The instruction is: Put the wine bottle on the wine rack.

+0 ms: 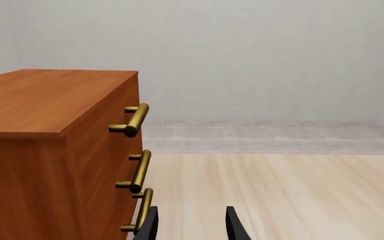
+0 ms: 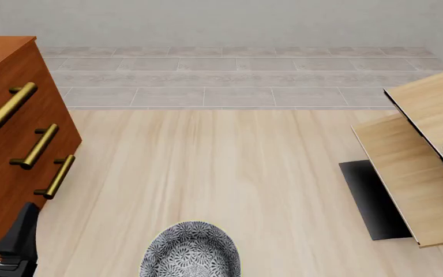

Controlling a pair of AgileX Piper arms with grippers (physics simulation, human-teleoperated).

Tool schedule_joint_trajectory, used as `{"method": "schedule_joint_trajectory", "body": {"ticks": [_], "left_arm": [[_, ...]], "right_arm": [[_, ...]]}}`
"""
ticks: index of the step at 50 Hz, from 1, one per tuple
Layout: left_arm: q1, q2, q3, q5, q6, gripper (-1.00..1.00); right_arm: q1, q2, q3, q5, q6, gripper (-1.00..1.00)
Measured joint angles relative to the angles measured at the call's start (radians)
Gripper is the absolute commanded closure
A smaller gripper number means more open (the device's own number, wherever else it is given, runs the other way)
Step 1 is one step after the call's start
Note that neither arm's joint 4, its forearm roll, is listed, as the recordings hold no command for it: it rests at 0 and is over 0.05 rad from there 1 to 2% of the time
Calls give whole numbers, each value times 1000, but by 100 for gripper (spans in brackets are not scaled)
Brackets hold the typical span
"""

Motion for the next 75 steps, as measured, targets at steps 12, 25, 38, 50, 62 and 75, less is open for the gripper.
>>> {"method": "schedule_joint_trajectory", "body": {"ticks": [12,25,38,50,62,75], "left_arm": [[-1,0,0,-2,6,-100],[-11,0,0,0,18,-100],[-22,0,0,-2,26,-100],[-25,0,-1,-7,28,-100],[-21,0,0,-16,25,-100],[-21,0,0,-27,20,-100]], "right_arm": [[100,-80,45,14,1,-100],[226,-182,107,18,4,-100],[342,-280,147,41,2,-100],[419,-348,190,48,-1,-100],[498,-433,240,69,-22,-100],[593,-555,284,119,-71,-100]]}}
